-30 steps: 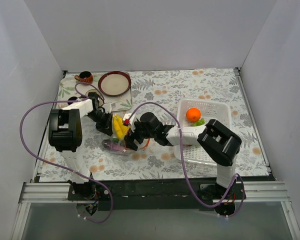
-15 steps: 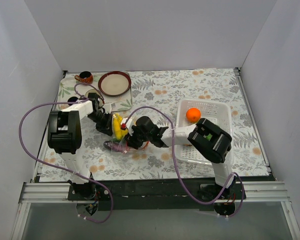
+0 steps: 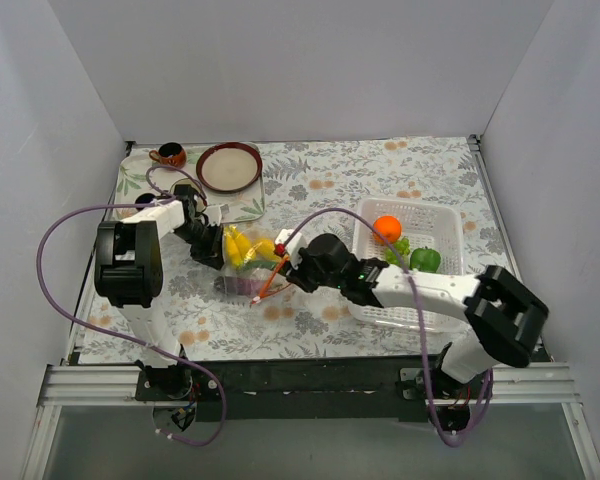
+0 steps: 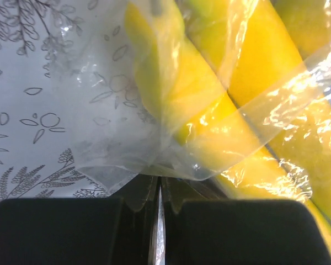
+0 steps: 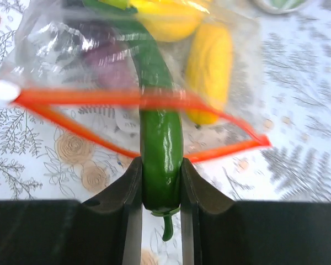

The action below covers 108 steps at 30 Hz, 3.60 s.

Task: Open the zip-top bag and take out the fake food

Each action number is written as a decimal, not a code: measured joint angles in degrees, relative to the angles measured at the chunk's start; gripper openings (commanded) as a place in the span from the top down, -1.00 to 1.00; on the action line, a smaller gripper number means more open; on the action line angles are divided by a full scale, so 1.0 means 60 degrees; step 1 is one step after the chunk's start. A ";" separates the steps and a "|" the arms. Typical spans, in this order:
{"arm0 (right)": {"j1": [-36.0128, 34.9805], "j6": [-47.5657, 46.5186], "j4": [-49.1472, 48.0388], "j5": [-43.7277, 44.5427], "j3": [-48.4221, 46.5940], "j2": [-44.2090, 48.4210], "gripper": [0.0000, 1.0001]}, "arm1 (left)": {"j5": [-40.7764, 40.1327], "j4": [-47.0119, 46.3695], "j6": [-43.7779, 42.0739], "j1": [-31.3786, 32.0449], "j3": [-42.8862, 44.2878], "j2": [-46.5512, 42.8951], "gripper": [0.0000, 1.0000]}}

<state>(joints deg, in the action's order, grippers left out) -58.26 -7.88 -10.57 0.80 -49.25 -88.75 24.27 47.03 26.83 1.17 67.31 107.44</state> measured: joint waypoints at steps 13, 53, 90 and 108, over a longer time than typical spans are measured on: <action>0.0707 0.0776 0.2492 0.5872 0.2098 0.5249 0.97 | 0.0066 0.0124 0.0007 -0.0106 0.0313 0.0255 1.00; 0.1016 0.0780 0.0892 -0.0514 -0.0721 -0.0801 0.97 | 0.0098 0.0240 -0.0025 -0.0106 0.0430 0.0331 1.00; 0.1089 0.0663 -0.3053 -0.0692 -0.1887 -0.4408 0.62 | 0.0280 0.0328 -0.0801 -0.0095 0.0448 0.0353 1.00; 0.1086 0.1239 -0.0514 0.1231 0.2299 0.3289 0.97 | 0.0277 0.0270 -0.0718 -0.0095 0.0408 0.0335 1.00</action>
<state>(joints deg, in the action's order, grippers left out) -51.75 -0.45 -13.65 8.19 -35.46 -69.01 25.93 48.64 22.52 0.60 69.76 109.45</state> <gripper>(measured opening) 0.373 0.009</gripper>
